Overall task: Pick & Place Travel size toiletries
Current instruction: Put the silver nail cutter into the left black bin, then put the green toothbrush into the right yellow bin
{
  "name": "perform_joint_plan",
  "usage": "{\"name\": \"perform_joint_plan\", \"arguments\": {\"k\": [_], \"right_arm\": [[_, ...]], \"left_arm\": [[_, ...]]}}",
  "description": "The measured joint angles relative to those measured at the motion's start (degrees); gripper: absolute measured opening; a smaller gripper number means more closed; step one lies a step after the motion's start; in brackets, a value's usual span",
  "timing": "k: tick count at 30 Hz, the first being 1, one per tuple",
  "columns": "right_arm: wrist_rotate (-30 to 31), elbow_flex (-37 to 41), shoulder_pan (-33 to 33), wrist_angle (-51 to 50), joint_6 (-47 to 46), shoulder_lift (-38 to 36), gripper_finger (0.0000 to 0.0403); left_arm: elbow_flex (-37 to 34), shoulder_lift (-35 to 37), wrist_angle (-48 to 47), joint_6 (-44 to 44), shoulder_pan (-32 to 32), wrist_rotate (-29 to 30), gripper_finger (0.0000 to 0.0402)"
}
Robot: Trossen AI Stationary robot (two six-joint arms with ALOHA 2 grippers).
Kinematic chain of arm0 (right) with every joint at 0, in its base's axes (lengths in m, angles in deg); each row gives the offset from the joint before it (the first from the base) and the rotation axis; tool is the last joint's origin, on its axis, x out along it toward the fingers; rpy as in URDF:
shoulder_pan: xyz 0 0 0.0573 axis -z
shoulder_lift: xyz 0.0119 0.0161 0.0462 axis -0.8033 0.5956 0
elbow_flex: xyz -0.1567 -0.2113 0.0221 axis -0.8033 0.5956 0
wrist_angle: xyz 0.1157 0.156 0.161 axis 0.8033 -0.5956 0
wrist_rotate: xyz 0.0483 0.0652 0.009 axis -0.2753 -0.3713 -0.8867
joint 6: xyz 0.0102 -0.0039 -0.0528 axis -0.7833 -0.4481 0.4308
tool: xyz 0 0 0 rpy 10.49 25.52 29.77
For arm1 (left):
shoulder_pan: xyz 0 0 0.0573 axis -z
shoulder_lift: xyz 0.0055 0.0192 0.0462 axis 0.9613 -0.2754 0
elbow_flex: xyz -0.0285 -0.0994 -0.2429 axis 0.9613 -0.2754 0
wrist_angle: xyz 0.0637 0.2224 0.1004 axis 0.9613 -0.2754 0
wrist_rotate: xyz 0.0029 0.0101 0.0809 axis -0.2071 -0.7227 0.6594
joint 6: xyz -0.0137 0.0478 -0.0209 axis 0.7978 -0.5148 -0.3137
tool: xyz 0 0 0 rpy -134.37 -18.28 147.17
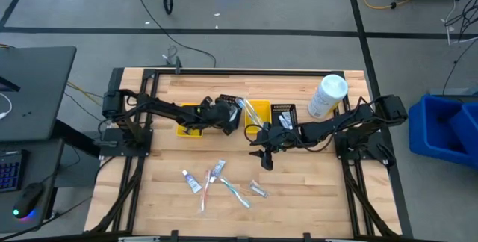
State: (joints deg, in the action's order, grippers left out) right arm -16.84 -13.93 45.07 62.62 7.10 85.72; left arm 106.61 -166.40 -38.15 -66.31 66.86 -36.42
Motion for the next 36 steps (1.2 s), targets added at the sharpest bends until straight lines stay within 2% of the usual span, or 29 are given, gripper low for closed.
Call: {"name": "perform_joint_plan", "arguments": {"k": [13, 24, 32, 36], "right_arm": [[0.0, 0.0, 0.0, 0.0, 0.0, 0.0, 0.0168], [0.0, 0.0, 0.0, 0.1, 1.1, 0.0, 0.0164], [0.0, 0.0, 0.8, 1.3, -3.5, 0.0, 0.0172], [0.0, 0.0, 0.8, 1.4, -3.5, 0.0, 0.0165]], "left_arm": [[0.0, 0.3, 0.1, -0.6, 0.2, 1.0, 0.0149], [2.9, 3.8, -1.0, -4.3, 3.9, -0.1, 0.0146], [5.0, 7.4, -1.8, -5.7, 8.2, -8.7, 0.0139], [5.0, 7.8, -2.1, -5.3, 10.9, -18.3, 0.0139]]}}
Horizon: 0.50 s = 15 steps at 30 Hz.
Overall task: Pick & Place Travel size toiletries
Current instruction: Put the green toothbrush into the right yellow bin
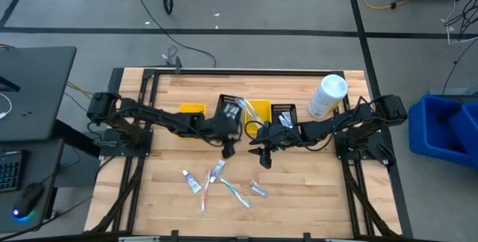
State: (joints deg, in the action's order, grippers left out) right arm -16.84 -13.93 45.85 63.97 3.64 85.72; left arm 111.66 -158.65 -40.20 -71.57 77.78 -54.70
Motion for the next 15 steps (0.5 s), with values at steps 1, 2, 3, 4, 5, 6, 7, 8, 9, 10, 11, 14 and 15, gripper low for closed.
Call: {"name": "perform_joint_plan", "arguments": {"k": [1, 2, 3, 4, 5, 6, 7, 8, 9, 10, 11, 14, 15], "right_arm": [[0.0, 0.0, 0.0, 0.0, 0.0, 0.0, 0.0162], [0.0, 0.0, 0.0, 0.0, 0.0, 0.0, 0.0160], [0.0, 0.0, 0.0, 0.0, 0.0, 0.0, 0.0157], [0.0, 0.0, 0.0, 0.0, 0.0, 0.0, 0.0154], [0.0, 0.0, 0.0, 0.0, 0.0, 0.0, 0.0152], [0.0, 0.0, 0.0, 0.0, 0.0, 0.0, 0.0149], [0.0, 0.0, 0.0, 0.0, 0.0, 0.0, 0.0147], [0.0, 0.0, 0.0, 0.0, 0.0, 0.0, 0.0146], [0.0, 0.0, 0.0, 0.0, 0.0, 0.0, 0.0144], [0.0, 0.0, 0.0, 0.0, 0.0, 0.0, 0.0143], [0.0, 0.0, 0.0, 0.0, 0.0, 0.0, 0.0141], [0.0, 0.0, 0.0, 0.0, 0.0, 0.0, 0.0140], [0.0, 0.0, 0.0, 0.0, 0.0, 0.0, 0.0140]], "left_arm": [[0.0, 0.0, 0.1, -1.1, 0.8, -3.2, 0.0139], [0.0, 0.0, 0.1, -2.5, 1.8, -5.9, 0.0139], [0.0, -0.1, 0.2, -3.6, 2.7, -8.1, 0.0139], [0.0, -0.1, 0.1, -4.4, 3.7, -9.7, 0.0139], [0.0, -0.1, -0.2, -5.4, 4.8, -10.4, 0.0139], [0.0, -0.2, -0.2, -6.3, 5.8, -10.5, 0.0139], [0.0, -0.2, -0.2, -7.0, 6.9, -10.4, 0.0139], [0.0, -0.2, -0.1, -7.7, 7.8, -10.2, 0.0139], [0.0, -0.2, -0.2, -8.2, 8.7, -10.0, 0.0140], [0.0, -0.2, -0.3, -8.5, 9.5, -9.9, 0.0141], [0.0, -0.2, -0.3, -8.5, 10.4, -9.9, 0.0143], [0.0, -0.2, -0.7, -8.6, 12.5, -9.8, 0.0151], [0.0, -0.2, -0.7, -8.6, 13.1, -9.8, 0.0154]]}}
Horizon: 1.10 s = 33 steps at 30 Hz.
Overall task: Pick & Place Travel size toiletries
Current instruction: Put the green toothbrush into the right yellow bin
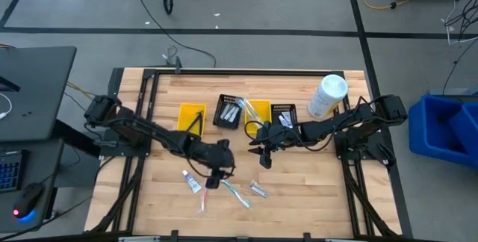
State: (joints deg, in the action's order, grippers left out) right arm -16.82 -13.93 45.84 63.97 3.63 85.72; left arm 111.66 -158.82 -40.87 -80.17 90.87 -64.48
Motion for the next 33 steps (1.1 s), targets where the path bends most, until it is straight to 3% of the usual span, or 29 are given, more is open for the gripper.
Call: {"name": "perform_joint_plan", "arguments": {"k": [10, 18, 25, 33], "right_arm": [[0.0, 0.0, 0.0, 0.0, 0.0, 0.0, 0.0154], [0.0, 0.0, 0.0, 0.1, 0.0, 0.0, 0.0161], [0.0, 0.0, 0.0, 0.0, -0.2, 0.0, 0.0152], [0.0, 0.0, 0.0, 0.0, -0.1, 0.0, 0.0145]], "left_arm": [[0.0, -0.5, 0.1, -0.5, 3.8, 2.1, 0.0174], [-0.1, -9.6, 1.8, -2.7, 5.3, 1.9, 0.0185], [0.0, -15.5, 2.7, -3.2, 5.3, 1.2, 0.0185], [0.2, -15.7, 1.0, -4.1, 5.4, 3.3, 0.0164]]}}
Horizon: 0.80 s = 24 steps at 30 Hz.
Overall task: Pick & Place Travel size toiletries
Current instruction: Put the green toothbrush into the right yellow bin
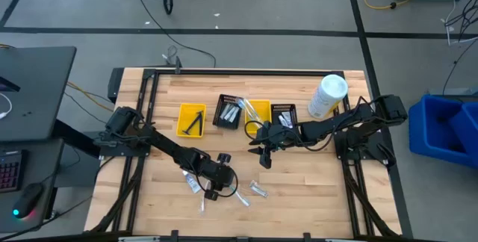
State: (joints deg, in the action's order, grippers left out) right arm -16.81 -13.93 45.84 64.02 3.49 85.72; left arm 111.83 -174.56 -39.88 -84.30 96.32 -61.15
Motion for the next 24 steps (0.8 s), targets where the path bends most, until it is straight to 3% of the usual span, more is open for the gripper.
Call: {"name": "perform_joint_plan", "arguments": {"k": [11, 15, 24], "right_arm": [[0.0, 0.0, 0.0, 0.0, 0.1, 0.0, 0.0165], [0.0, 0.0, 0.0, -0.1, 0.2, 0.0, 0.0169], [-2.7, 0.0, -0.3, 0.4, 0.1, 0.0, 0.0178]], "left_arm": [[0.3, 0.3, -0.4, -4.3, -0.9, 0.6, 0.0038], [2.3, 1.4, -5.4, -8.3, -1.0, 3.8, 0.0028], [12.4, 2.9, -25.4, -18.2, -1.0, 17.9, 0.0036]]}}
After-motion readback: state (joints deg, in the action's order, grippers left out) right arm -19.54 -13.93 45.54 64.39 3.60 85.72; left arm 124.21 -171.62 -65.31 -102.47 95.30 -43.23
